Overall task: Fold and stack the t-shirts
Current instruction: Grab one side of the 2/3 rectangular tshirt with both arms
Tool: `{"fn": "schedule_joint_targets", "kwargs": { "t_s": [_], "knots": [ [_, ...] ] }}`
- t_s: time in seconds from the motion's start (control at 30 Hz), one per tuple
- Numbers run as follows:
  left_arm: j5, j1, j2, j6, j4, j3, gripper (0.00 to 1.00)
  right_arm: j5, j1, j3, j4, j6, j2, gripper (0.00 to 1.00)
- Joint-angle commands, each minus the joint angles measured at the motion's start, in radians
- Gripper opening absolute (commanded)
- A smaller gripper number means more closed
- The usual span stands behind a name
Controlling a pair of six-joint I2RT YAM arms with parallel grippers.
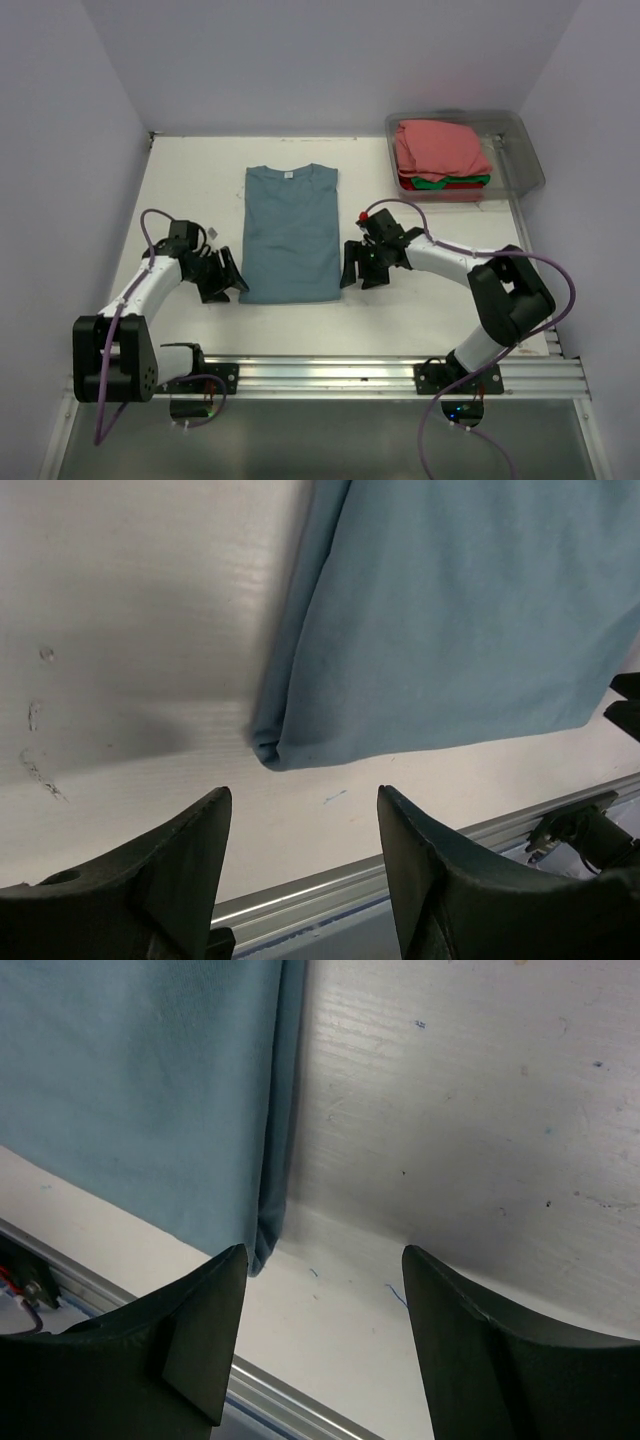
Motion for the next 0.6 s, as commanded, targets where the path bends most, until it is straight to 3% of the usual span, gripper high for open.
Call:
{"fn": "schedule_joint_targets", "kwargs": {
  "t_s": [0.0, 0.37, 0.57],
  "knots": [
    [-0.012, -0.010, -0.025, -0.030, -0.019, -0.035, 0.64, -0.029, 0.003, -0.009, 0.066, 0.042, -0.046, 0.67],
    [-0.027, -0.058, 0.036, -0.057, 0.053, -0.048, 0.64, -0.105, 0.062, -0.063, 0.160, 0.142, -0.044, 0.65],
    [-0.064, -0.069, 0.065, -0.074, 0.096, -0.049, 0.64, -0.064, 0.101, -0.078, 0.161, 0.166, -0.058, 0.65]
  ]
}}
